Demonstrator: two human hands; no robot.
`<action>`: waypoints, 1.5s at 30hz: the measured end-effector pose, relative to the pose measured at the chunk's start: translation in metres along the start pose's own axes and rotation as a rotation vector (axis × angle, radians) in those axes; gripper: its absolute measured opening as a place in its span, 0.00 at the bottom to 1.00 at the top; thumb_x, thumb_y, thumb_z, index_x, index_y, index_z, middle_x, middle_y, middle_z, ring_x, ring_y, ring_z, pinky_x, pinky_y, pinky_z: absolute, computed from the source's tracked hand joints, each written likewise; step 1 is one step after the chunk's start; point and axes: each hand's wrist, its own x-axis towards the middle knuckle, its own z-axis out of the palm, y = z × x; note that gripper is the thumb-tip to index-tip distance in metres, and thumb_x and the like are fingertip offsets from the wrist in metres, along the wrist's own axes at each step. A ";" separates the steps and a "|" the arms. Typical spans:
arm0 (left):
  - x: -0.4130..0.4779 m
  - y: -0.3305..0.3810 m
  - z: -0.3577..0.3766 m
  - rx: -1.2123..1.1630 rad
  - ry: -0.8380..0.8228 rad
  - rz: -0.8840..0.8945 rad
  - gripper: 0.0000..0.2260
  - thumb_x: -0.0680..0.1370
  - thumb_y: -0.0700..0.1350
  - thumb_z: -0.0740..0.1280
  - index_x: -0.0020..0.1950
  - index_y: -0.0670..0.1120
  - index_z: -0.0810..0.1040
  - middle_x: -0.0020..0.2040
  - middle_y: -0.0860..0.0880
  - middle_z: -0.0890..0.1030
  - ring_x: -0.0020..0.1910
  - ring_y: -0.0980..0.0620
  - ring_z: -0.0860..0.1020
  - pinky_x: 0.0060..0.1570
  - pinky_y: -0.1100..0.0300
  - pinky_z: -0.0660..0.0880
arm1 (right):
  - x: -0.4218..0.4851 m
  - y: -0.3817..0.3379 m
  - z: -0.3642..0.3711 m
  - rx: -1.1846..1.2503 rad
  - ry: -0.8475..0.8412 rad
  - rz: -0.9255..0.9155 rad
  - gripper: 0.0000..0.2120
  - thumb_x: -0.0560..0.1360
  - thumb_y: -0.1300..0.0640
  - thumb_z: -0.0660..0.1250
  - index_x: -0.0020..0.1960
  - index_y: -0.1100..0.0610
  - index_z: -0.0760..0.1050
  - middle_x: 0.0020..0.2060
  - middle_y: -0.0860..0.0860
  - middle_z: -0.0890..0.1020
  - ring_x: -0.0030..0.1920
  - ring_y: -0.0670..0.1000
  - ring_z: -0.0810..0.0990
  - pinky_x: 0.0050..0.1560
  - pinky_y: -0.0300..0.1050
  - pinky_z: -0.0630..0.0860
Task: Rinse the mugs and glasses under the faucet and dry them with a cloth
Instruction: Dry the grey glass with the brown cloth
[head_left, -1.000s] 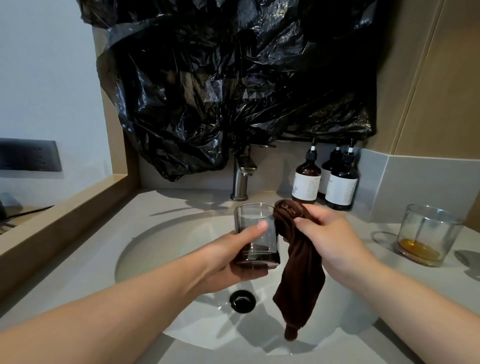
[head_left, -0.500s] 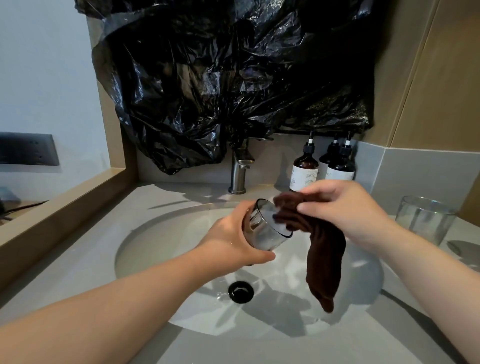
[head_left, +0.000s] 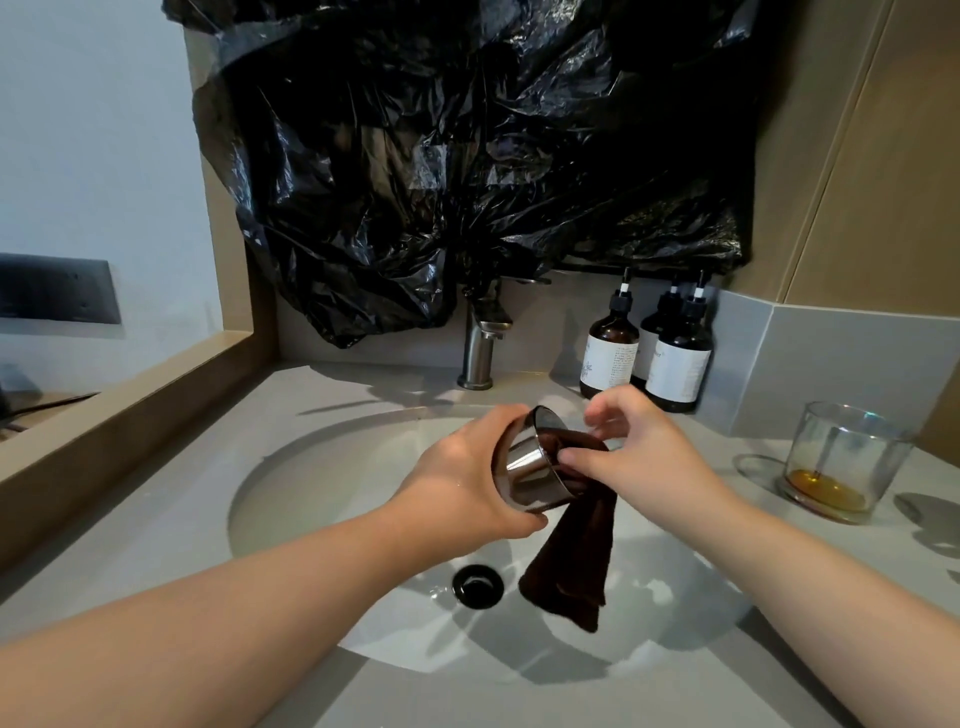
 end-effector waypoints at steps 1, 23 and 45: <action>0.000 0.002 0.001 0.031 -0.002 0.015 0.34 0.63 0.49 0.78 0.64 0.63 0.66 0.54 0.61 0.76 0.53 0.61 0.75 0.55 0.62 0.75 | -0.001 0.000 0.003 0.025 0.030 0.069 0.16 0.66 0.56 0.77 0.46 0.54 0.71 0.43 0.50 0.78 0.42 0.47 0.77 0.38 0.37 0.71; 0.000 0.002 0.014 0.412 0.054 0.309 0.33 0.65 0.53 0.75 0.67 0.55 0.66 0.55 0.54 0.75 0.55 0.53 0.71 0.52 0.55 0.74 | -0.004 -0.004 0.007 -0.211 -0.307 0.296 0.06 0.69 0.53 0.72 0.43 0.53 0.77 0.36 0.50 0.81 0.34 0.47 0.78 0.32 0.36 0.72; 0.002 0.000 0.011 0.381 0.061 0.255 0.34 0.65 0.55 0.75 0.67 0.62 0.61 0.57 0.57 0.73 0.57 0.55 0.71 0.55 0.59 0.72 | -0.006 -0.003 -0.003 0.034 -0.458 0.470 0.10 0.72 0.50 0.71 0.47 0.57 0.78 0.36 0.53 0.82 0.34 0.50 0.80 0.35 0.39 0.77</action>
